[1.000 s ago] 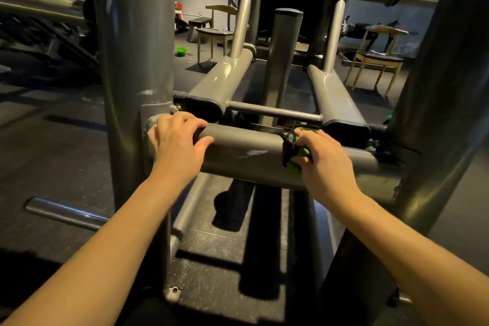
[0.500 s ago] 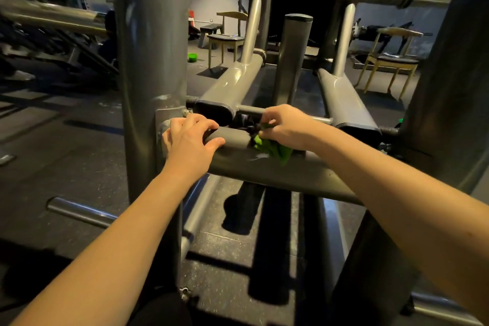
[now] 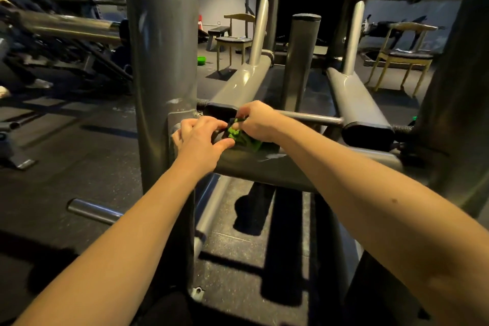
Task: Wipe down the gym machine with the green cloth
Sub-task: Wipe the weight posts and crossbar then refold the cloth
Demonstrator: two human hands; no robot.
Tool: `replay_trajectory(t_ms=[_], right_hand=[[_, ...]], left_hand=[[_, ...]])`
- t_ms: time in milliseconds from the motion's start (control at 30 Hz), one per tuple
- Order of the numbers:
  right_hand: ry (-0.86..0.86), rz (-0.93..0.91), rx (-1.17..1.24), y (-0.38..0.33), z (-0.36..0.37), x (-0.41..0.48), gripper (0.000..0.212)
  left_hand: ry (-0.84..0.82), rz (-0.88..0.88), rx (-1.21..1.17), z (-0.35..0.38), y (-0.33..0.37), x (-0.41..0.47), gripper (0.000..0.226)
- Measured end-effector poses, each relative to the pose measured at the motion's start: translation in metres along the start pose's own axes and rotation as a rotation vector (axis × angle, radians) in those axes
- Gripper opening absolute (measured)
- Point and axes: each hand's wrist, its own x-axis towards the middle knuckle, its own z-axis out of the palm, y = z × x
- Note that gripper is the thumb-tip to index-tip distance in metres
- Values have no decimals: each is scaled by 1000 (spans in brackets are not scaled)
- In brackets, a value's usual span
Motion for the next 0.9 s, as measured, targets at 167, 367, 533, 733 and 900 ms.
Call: replay_trajectory(t_ms=[167, 367, 533, 733, 900], right_hand=[[-17, 6, -71, 47, -39, -43, 17], [80, 68, -177, 51, -42, -58, 9], [67, 22, -184, -6, 0, -13, 31], [55, -9, -73, -59, 45, 44, 31], [50, -60, -83, -62, 52, 41, 34]], left_hand=[[4, 9, 16, 2, -5, 2, 34], [3, 46, 27, -3, -3, 2, 37], [409, -103, -64, -32, -40, -1, 28], [311, -155, -146, -34, -65, 5, 32], [287, -159, -142, -35, -68, 10, 33]])
